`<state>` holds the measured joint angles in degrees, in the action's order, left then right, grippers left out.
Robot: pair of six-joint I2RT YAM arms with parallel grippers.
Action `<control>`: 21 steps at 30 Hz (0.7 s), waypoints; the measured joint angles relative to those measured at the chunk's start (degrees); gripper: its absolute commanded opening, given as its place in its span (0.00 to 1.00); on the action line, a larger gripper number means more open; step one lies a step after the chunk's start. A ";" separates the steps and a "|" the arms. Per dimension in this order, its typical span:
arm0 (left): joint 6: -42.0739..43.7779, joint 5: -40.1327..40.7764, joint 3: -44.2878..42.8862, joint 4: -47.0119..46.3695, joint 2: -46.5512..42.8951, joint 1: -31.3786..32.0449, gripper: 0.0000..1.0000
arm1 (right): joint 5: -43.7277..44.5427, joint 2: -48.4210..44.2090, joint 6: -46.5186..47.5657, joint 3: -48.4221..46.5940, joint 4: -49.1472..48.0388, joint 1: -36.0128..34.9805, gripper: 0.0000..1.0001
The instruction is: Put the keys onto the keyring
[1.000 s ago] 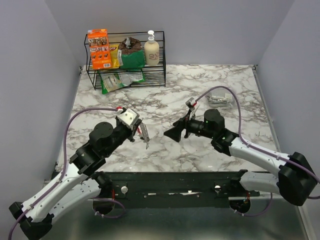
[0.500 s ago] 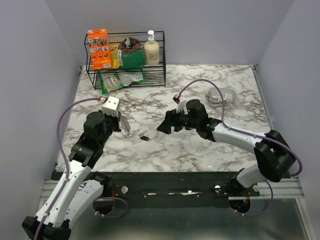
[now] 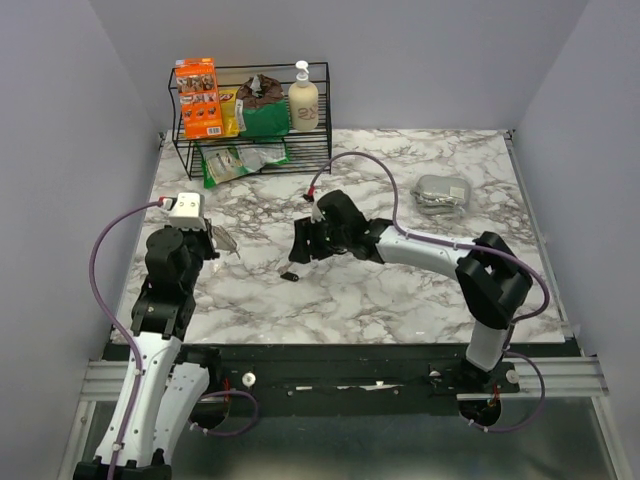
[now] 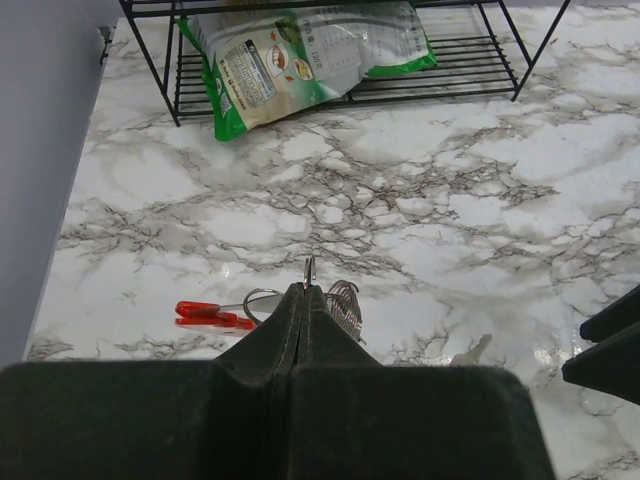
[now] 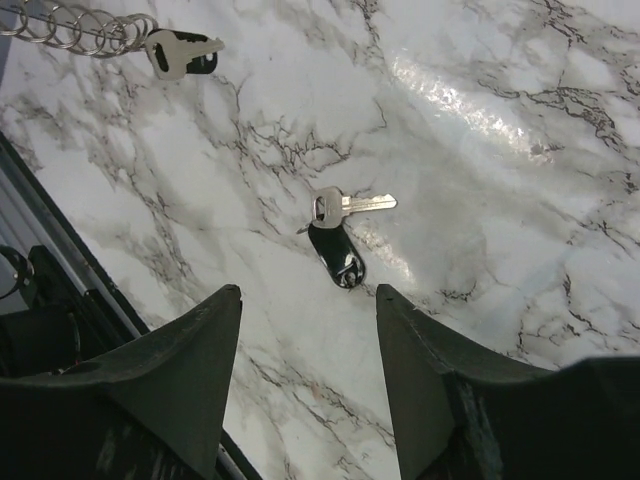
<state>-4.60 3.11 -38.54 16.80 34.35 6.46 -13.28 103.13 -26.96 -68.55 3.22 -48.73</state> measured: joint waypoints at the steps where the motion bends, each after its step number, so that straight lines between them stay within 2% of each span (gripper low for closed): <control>1: 0.00 0.15 0.09 0.00 -0.28 -0.07 0.00 | 0.94 1.07 0.04 -1.95 1.36 -0.44 0.64; 9: 0.04 1.77 0.55 -0.02 -2.27 -0.37 0.00 | 4.24 11.43 1.09 -15.91 9.90 -3.72 0.61; 18: 0.07 1.97 0.87 0.02 -2.54 -0.39 0.00 | 6.32 18.12 1.55 -22.03 17.62 -5.05 0.60; 21: 0.07 1.99 0.98 0.00 -2.86 -0.39 0.00 | 6.43 19.12 1.55 -23.30 18.29 -5.57 0.54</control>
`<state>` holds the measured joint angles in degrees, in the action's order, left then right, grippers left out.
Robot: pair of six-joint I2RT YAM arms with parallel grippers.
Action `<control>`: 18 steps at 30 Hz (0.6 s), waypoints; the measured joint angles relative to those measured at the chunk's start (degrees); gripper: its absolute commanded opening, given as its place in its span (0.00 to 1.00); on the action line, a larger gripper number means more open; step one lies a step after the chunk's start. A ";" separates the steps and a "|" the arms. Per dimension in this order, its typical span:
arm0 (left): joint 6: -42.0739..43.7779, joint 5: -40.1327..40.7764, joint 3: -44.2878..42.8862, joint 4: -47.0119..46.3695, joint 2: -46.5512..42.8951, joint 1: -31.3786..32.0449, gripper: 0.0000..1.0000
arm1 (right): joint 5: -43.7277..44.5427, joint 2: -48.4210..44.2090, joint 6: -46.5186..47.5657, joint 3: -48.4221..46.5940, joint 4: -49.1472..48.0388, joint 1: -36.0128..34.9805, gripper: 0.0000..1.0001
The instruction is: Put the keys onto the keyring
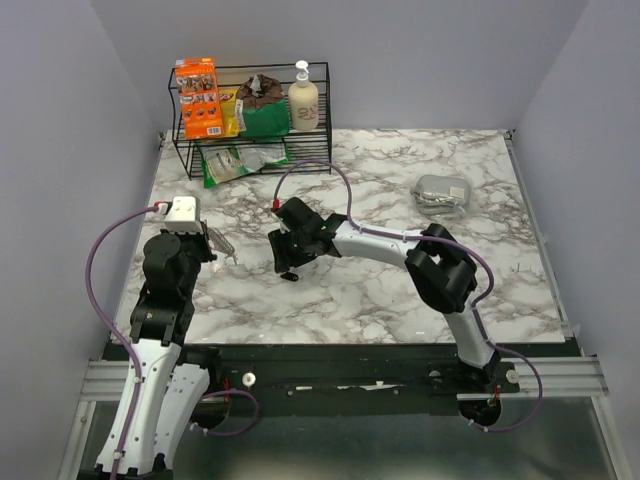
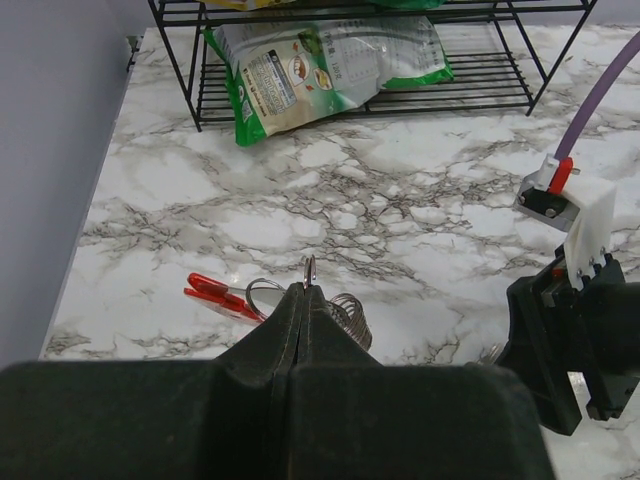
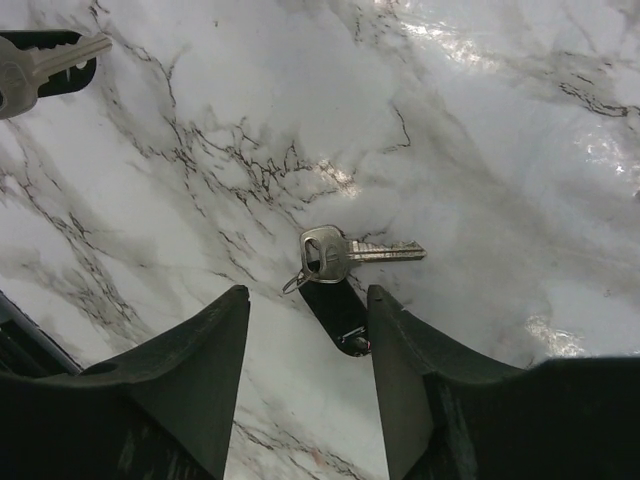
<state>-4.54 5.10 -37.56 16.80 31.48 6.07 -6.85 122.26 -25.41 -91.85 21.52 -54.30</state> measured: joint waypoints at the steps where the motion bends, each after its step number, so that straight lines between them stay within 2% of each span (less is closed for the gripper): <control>1: 0.00 0.00 0.09 0.00 -0.11 0.00 0.00 | 0.02 0.33 0.00 -0.37 0.11 -0.13 0.54; 5: 0.00 -0.02 0.22 0.02 -0.42 0.00 0.00 | 0.00 1.29 -0.02 -1.57 1.11 -0.50 0.50; 11: 0.00 -0.04 0.50 0.00 -0.76 0.00 0.00 | -0.02 1.84 -0.04 -2.49 1.79 -0.52 0.35; 18: 0.00 -0.17 0.52 0.00 -0.81 0.00 0.00 | -0.17 3.48 -0.04 -4.07 2.16 -0.57 0.33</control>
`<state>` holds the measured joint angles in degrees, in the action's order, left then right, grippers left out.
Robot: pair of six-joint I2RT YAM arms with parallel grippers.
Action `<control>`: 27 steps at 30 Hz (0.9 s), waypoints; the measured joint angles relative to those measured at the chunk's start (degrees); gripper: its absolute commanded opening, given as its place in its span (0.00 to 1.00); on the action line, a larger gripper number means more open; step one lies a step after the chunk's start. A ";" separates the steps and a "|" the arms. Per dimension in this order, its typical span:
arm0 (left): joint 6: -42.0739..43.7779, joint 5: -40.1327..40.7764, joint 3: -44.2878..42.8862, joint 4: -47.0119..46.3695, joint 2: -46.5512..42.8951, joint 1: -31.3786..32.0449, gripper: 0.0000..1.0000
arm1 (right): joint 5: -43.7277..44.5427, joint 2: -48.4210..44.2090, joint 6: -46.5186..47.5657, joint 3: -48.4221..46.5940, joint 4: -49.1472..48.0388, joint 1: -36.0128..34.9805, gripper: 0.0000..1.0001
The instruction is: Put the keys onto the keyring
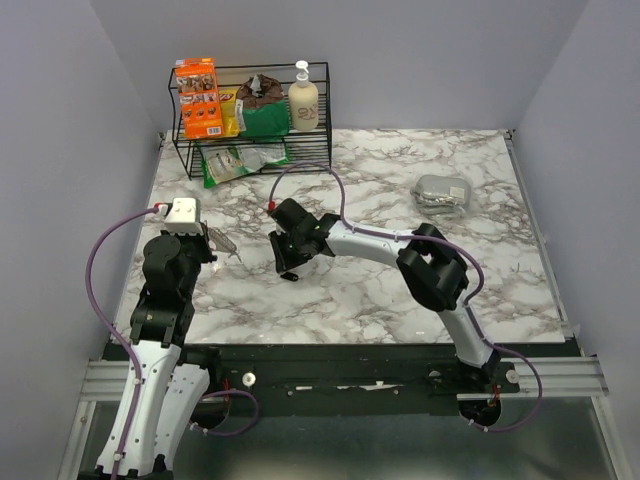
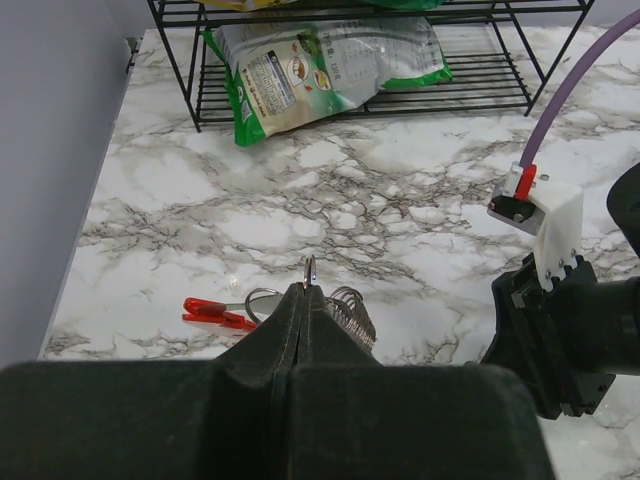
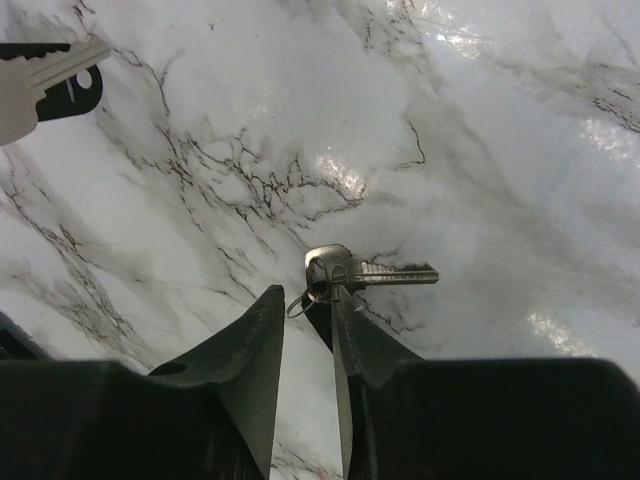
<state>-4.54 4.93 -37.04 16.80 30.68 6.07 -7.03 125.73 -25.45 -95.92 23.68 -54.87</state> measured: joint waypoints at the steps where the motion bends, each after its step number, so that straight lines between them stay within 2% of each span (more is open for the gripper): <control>1: 0.00 -0.04 0.00 -0.02 0.00 0.00 0.00 | -0.09 0.35 0.00 -0.26 0.04 -0.02 0.33; 4: 0.02 -0.46 0.00 -0.02 -0.02 0.00 0.00 | -0.22 1.25 -0.09 -0.57 0.07 -0.15 0.32; 13: 0.04 -0.68 0.11 -0.02 -0.17 0.00 0.00 | -0.79 1.40 0.04 -1.18 1.51 -0.31 0.21; 15: 0.07 -0.68 0.11 -0.04 -0.22 0.00 0.00 | -0.98 1.40 0.02 -1.18 1.79 -0.31 0.12; 20: 0.11 -0.74 0.13 -0.04 -0.31 0.00 0.00 | -1.53 1.57 0.11 -1.18 2.12 -0.31 0.01; 27: 0.22 -1.03 0.35 -0.35 -0.46 0.00 0.00 | -1.55 1.31 0.50 -0.76 2.05 -0.31 0.00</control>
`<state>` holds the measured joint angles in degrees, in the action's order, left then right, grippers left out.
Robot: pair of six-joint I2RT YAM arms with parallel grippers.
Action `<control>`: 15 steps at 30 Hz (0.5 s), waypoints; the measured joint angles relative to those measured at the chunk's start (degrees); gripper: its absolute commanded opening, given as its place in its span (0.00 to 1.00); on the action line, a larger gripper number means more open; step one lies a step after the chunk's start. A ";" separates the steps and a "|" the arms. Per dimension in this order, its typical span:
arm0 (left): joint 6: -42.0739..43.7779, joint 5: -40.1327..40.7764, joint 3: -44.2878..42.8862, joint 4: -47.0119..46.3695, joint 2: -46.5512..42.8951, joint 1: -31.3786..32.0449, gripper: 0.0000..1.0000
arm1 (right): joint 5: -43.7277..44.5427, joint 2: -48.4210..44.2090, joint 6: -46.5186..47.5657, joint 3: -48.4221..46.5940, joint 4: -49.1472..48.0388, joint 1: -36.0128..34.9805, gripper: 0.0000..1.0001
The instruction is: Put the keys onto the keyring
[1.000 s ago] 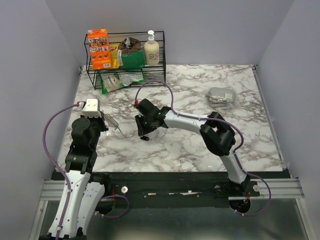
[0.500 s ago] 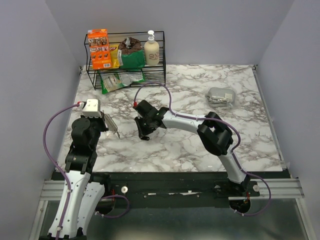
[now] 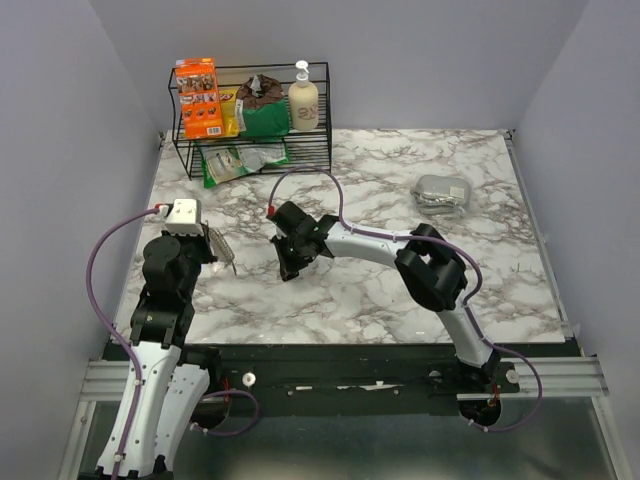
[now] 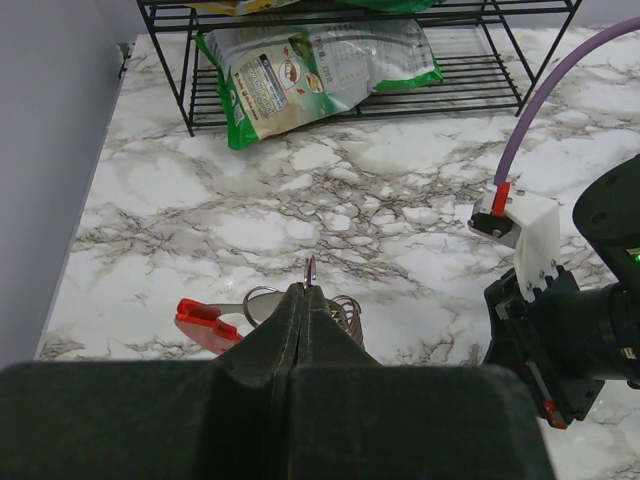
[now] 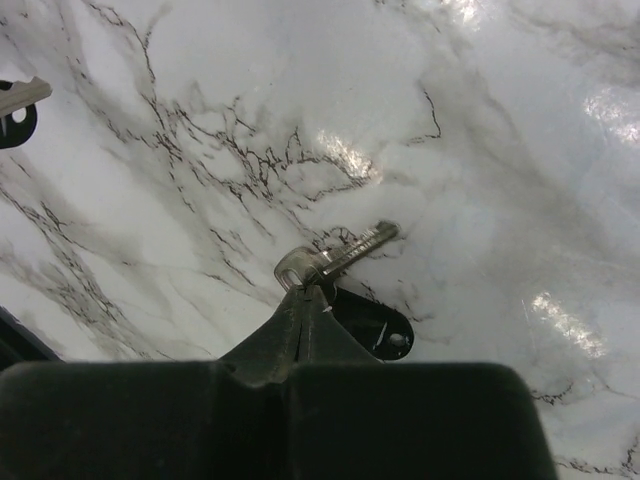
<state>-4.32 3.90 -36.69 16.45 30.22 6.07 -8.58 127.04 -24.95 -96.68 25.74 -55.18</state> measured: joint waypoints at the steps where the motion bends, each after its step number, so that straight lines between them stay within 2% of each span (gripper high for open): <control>1: 0.00 -0.13 0.02 -0.04 0.00 0.00 0.00 | 0.00 -0.28 0.02 0.42 0.04 0.00 0.00; 7: 0.00 -3.06 0.55 -0.76 0.00 0.00 0.00 | 0.55 -4.90 0.39 5.14 -0.24 0.00 0.00; 15: -0.26 -11.08 0.74 -3.06 1.40 0.00 0.00 | 1.42 -16.41 0.63 13.70 -3.41 0.61 0.01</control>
<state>-4.58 -7.18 -35.94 13.39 31.62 6.07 -7.16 110.63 -24.32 -82.98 22.33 -54.57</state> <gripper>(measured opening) 0.008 0.011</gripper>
